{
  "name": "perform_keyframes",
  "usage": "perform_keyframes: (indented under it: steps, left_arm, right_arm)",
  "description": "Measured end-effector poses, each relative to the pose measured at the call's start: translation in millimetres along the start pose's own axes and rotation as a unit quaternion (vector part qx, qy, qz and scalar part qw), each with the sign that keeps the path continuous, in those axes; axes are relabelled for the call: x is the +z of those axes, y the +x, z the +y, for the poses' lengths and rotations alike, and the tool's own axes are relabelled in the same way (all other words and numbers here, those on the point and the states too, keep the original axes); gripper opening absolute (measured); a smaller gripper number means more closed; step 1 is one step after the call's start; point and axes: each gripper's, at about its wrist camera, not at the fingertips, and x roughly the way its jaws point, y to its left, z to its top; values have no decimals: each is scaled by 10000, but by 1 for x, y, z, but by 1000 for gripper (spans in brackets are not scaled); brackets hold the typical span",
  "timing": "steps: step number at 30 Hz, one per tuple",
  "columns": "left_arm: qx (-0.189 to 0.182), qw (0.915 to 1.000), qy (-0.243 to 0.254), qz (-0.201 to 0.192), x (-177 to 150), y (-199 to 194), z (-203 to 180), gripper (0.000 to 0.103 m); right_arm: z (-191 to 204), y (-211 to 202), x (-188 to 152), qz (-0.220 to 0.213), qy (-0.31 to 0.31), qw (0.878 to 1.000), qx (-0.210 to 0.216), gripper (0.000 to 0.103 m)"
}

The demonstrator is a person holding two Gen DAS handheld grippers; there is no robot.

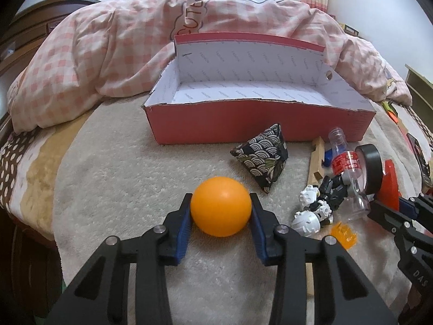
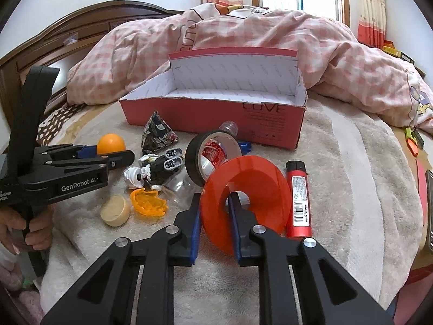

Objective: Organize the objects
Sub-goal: 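Lift the orange ball with the left tool while the right tool lifts the red disc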

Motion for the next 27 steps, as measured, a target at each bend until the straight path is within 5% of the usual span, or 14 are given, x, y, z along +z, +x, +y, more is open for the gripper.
perform_keyframes:
  steps: [27]
  left_arm:
    - [-257, 9993, 135, -216, 1, -23, -5, 38]
  right_arm:
    - [17, -20, 1, -229, -40, 9987, 457, 16]
